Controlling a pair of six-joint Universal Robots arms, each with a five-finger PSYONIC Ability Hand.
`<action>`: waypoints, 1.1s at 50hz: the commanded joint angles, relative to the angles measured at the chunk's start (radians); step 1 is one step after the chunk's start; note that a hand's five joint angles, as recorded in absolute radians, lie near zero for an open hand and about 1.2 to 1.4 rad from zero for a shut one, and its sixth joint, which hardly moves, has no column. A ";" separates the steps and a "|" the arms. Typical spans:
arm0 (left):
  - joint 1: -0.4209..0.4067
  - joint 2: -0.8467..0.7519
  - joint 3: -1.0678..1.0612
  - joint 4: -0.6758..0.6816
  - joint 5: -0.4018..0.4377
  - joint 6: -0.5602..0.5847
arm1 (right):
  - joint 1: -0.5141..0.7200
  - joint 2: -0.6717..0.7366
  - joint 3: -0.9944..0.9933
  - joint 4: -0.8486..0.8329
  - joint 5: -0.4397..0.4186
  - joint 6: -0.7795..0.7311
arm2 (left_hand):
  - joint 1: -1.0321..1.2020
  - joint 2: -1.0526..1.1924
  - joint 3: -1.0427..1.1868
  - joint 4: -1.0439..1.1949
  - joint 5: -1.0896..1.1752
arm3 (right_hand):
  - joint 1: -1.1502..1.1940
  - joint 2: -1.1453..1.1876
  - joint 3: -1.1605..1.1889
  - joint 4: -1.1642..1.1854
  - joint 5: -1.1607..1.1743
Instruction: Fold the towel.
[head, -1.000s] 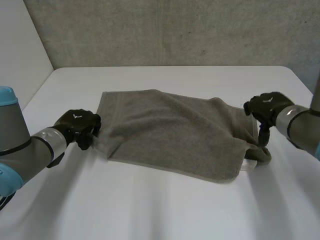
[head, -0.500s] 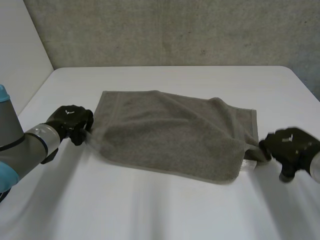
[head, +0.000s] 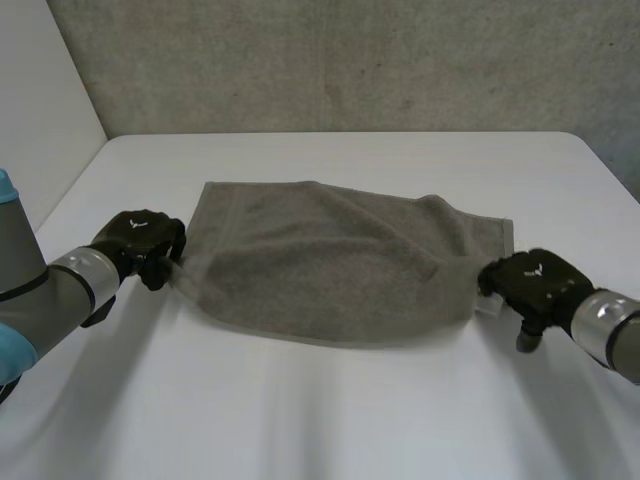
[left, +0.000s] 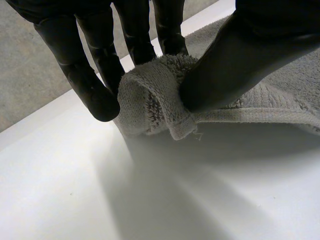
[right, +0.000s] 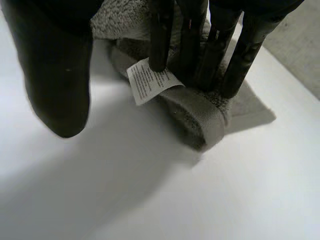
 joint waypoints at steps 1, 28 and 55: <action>-0.002 -0.001 -0.002 0.001 0.000 0.000 | 0.045 0.091 -0.103 -0.058 0.006 0.030 | -0.032 -0.090 -0.153 -0.125 -0.257 | -0.050 -0.061 -0.053 -0.057 -0.020; -0.005 -0.017 -0.001 0.012 0.005 0.000 | 0.165 0.317 -0.357 -0.119 0.032 0.043 | -0.032 -0.090 -0.153 -0.125 -0.257 | -0.023 -0.034 -0.026 -0.030 0.006; -0.005 -0.020 0.001 0.012 0.005 0.002 | 0.265 0.397 -0.448 -0.112 0.100 0.092 | -0.032 -0.090 -0.153 -0.125 -0.257 | 0.029 0.019 0.026 0.022 0.059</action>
